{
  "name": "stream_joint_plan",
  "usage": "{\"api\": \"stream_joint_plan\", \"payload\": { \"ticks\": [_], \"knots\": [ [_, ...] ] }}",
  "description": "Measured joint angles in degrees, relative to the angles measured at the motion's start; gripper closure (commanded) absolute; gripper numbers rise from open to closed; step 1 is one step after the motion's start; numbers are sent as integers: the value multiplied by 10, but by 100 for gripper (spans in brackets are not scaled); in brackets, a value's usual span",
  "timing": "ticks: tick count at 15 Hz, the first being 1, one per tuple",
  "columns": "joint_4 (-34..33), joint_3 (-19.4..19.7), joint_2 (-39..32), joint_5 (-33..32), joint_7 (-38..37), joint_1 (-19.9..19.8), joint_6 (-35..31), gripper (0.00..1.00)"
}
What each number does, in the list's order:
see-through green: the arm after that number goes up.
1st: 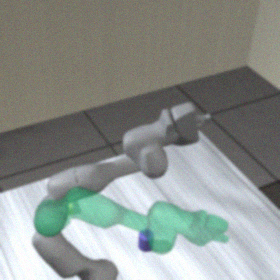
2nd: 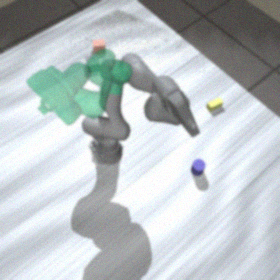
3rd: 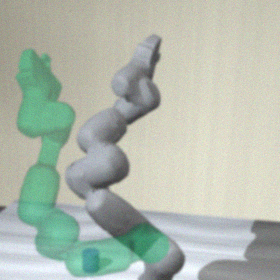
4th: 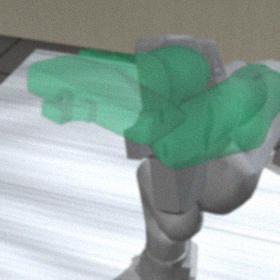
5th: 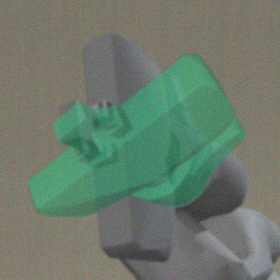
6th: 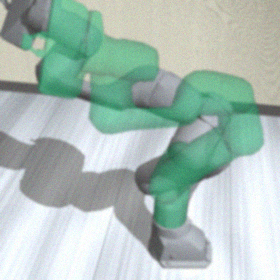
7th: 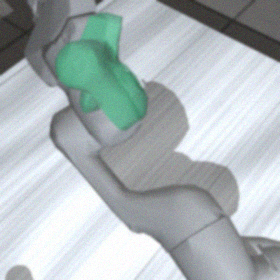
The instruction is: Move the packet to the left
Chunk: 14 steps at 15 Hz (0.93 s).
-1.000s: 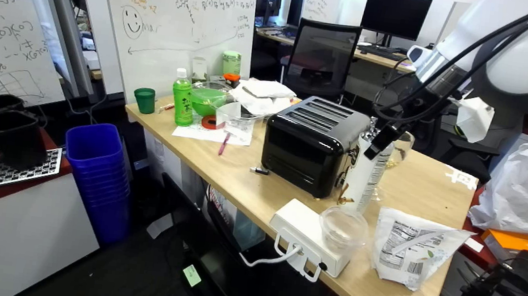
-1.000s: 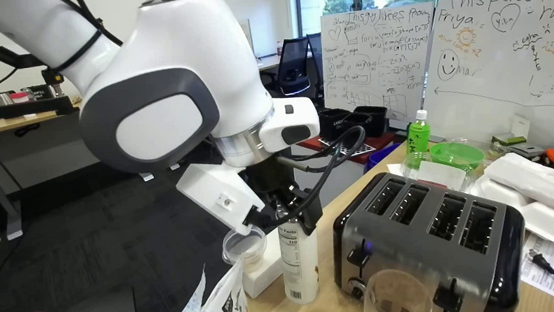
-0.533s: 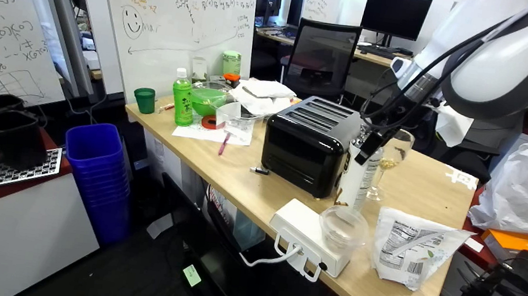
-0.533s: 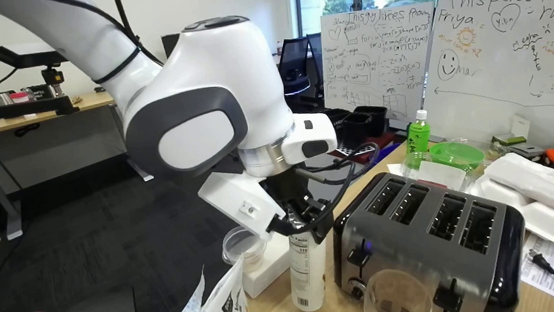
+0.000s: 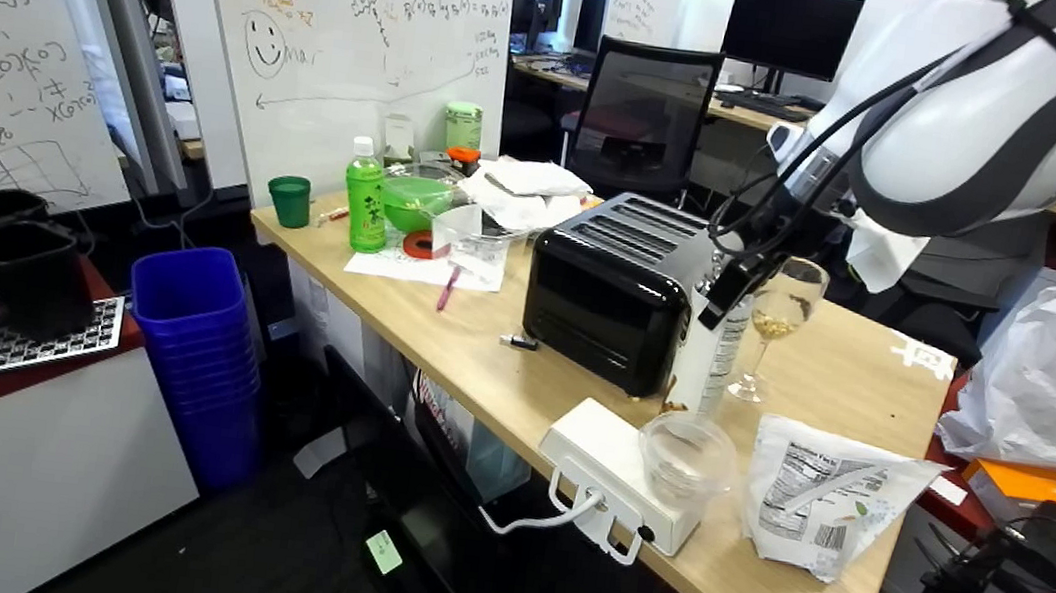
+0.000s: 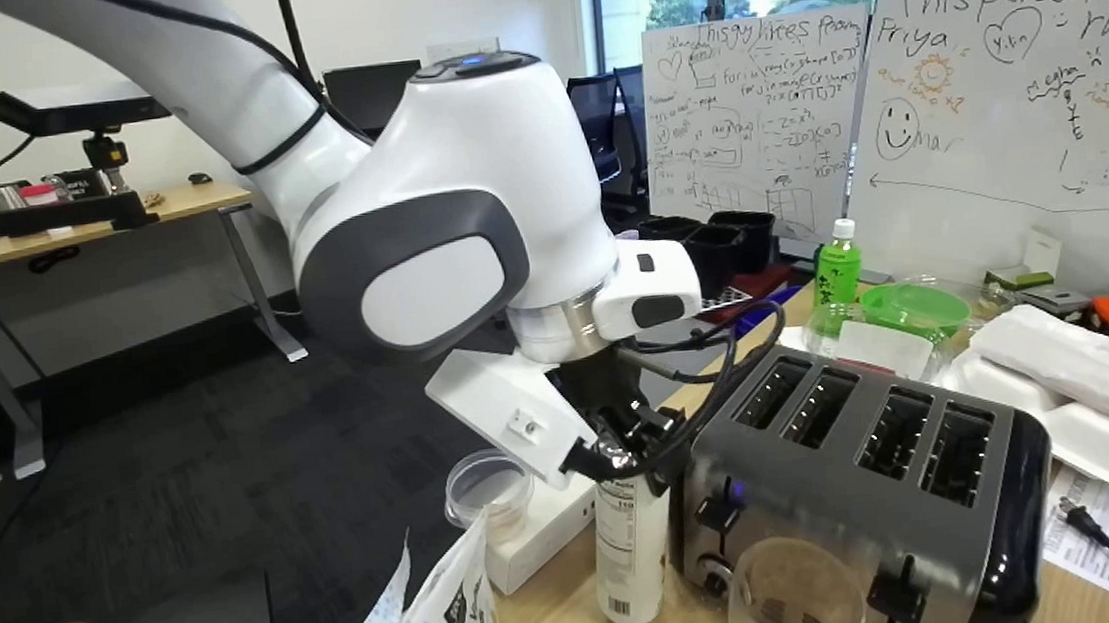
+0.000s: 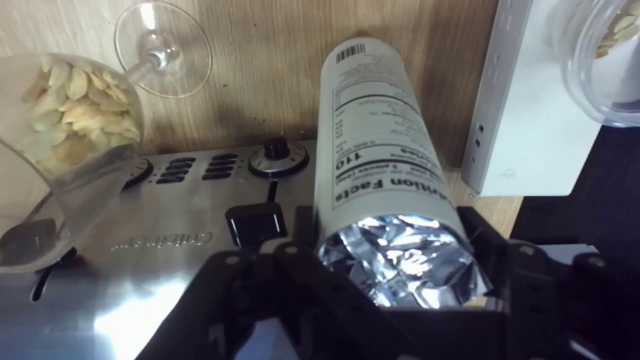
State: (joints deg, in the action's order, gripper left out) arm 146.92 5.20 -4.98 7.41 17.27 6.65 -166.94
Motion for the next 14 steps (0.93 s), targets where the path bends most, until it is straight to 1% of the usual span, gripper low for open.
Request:
{"api": "stream_joint_plan", "payload": {
  "ticks": [4,7,10,14],
  "knots": [
    [-8,-21,-2,-1,0,-39,1,0],
    [-11,-22,9,18,22,-43,2,0],
    [-11,-20,46,22,44,-43,20,0],
    [-9,-17,126,20,68,-44,89,0]
  ]
}}
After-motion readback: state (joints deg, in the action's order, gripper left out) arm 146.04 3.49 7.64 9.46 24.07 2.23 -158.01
